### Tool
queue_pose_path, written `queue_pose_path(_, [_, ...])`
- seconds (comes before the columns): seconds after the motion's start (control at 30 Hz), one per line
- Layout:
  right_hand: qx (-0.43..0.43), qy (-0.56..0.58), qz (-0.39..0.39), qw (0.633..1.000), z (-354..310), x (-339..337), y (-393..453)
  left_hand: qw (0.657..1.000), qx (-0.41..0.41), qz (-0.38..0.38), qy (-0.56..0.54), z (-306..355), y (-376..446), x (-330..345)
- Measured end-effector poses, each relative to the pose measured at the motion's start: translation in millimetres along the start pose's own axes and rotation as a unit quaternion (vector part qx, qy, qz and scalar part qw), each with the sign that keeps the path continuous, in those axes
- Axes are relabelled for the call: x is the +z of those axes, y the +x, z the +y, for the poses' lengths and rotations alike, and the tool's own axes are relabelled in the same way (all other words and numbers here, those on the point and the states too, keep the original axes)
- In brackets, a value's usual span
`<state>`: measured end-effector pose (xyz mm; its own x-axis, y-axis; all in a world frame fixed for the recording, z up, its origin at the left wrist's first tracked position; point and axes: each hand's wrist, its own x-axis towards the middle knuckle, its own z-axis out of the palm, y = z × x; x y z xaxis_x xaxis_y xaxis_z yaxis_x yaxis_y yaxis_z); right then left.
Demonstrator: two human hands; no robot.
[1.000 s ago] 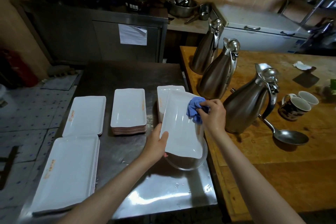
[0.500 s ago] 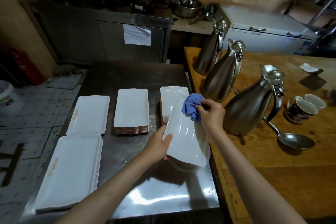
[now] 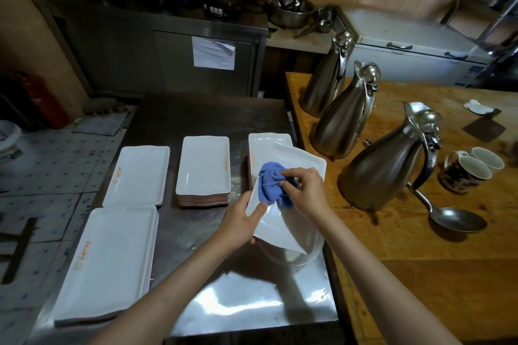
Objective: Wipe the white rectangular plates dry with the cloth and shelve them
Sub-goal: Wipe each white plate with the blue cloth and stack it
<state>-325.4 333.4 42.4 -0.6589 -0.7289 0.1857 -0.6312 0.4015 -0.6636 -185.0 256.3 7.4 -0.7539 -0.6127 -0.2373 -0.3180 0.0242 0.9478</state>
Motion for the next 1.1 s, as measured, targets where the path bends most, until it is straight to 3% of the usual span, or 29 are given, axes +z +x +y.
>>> queue_pose_path(0.5, [-0.081, -0.085, -0.086, 0.989, -4, 3, -46, 0.996, -0.002, 0.046, -0.073, -3, 4, -2])
queue_pose_path(0.77, [-0.118, -0.147, -0.102, 0.977, 5, -10, -53, 0.998, 0.006, 0.054, -0.044, -11, 10, -6])
queue_pose_path(1.1, [-0.093, -0.164, -0.024, 0.982, 24, -12, -46, 0.997, -0.023, 0.031, -0.068, -2, 7, -8])
